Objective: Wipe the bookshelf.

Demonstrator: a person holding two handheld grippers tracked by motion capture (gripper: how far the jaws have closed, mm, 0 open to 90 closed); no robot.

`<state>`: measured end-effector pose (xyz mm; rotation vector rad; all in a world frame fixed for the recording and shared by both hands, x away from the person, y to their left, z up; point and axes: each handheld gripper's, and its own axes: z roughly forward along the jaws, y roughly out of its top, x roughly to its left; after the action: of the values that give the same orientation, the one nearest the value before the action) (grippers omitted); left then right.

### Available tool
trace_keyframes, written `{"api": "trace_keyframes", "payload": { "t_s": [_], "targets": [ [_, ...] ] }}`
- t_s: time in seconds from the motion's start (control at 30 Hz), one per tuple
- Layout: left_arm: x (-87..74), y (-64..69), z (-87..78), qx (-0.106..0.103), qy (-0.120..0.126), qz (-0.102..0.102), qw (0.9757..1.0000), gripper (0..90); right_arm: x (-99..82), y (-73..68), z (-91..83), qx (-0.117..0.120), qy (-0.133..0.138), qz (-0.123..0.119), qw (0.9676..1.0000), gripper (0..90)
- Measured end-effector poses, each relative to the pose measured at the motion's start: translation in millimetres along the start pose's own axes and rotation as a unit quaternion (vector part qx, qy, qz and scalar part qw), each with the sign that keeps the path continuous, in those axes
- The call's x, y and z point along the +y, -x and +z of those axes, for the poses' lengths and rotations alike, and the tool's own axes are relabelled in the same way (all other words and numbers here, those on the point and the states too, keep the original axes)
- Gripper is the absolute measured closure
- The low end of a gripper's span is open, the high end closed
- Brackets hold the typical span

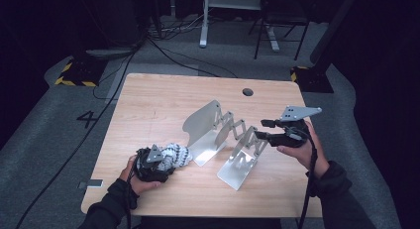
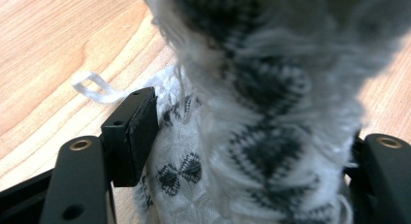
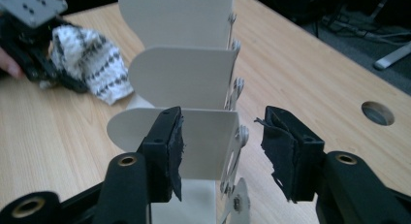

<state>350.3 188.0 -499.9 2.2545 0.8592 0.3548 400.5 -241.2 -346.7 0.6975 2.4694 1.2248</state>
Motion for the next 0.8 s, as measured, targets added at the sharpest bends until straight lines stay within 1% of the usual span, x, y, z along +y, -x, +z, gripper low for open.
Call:
{"api": "trace_keyframes", "payload": {
  "t_s": [0.03, 0.13, 0.17, 0.2, 0.3, 0.33, 0.37, 0.43, 0.47, 0.5, 0.57, 0.6, 0.67, 0.73, 0.8],
  "targets": [
    [0.4, -0.2, 0.4, 0.0, 0.0, -0.002, 1.0, 30.4, 0.2, -0.1, 3.2, 0.004, -0.009, 0.001, 1.0, 51.0],
    [1.8, 1.7, 2.1, -0.001, 0.0, -0.01, 0.9999, 30.7, 1.0, -1.3, 11.5, -0.001, -0.034, 0.006, 0.9994, 52.7],
    [2.6, 2.7, 2.6, -0.001, -0.001, -0.012, 0.9999, 30.7, 1.8, -2.3, 15.1, -0.002, -0.047, 0.008, 0.9988, 53.5],
    [3.9, 3.6, 3.6, 0.001, -0.001, -0.01, 0.9999, 30.5, 2.7, -3.1, 17.8, -0.01, -0.06, 0.008, 0.9981, 54.8],
    [7.1, 6.9, 6.5, 0.005, -0.002, -0.006, 1.0, 28.3, 5.9, -1.8, 19.7, -0.013, -0.059, 0.008, 0.9981, 57.5],
    [7.9, 7.9, 7.1, 0.005, -0.003, -0.008, 0.9999, 27.5, 7.2, -1.3, 20.0, -0.013, -0.061, 0.006, 0.998, 58.8],
    [8.9, 8.3, 8.1, 0.005, -0.002, -0.004, 1.0, 27.0, 8.4, -1.1, 20.3, -0.014, -0.065, 0.006, 0.9978, 59.9],
    [11.3, 10.7, 10.5, 0.006, -0.002, -0.004, 1.0, 26.1, 12.5, -0.3, 21.9, -0.018, -0.075, 0.007, 0.997, 62.0],
    [12.5, 11.7, 11.0, 0.008, -0.002, 0.0, 1.0, 26.1, 14.3, -0.4, 22.8, -0.022, -0.079, 0.005, 0.9966, 63.6],
    [13.2, 12.5, 11.2, 0.009, -0.001, 0.002, 1.0, 26.0, 16.3, -1.2, 23.6, -0.031, -0.084, -0.001, 0.996, 63.6],
    [14.6, 14.2, 12.1, 0.011, -0.001, 0.006, 0.9999, 26.0, 19.5, -3.8, 22.8, -0.046, -0.079, -0.008, 0.9958, 58.6],
    [14.8, 14.4, 12.0, 0.01, -0.001, 0.008, 0.9999, 26.1, 20.6, -4.1, 22.3, -0.055, -0.077, -0.011, 0.9955, 58.2],
    [14.7, 14.1, 11.8, 0.012, 0.001, 0.007, 0.9999, 26.1, 20.0, -2.0, 23.9, -0.055, -0.077, -0.004, 0.9955, 56.8],
    [14.3, 13.0, 11.6, 0.01, 0.002, 0.003, 0.9999, 26.4, 18.0, 2.1, 28.5, -0.058, -0.088, 0.001, 0.9945, 56.4],
    [14.2, 12.7, 11.4, 0.009, 0.004, 0.001, 0.9999, 26.9, 16.0, 5.6, 34.3, -0.049, -0.101, 0.008, 0.9937, 57.0]
  ]
}}
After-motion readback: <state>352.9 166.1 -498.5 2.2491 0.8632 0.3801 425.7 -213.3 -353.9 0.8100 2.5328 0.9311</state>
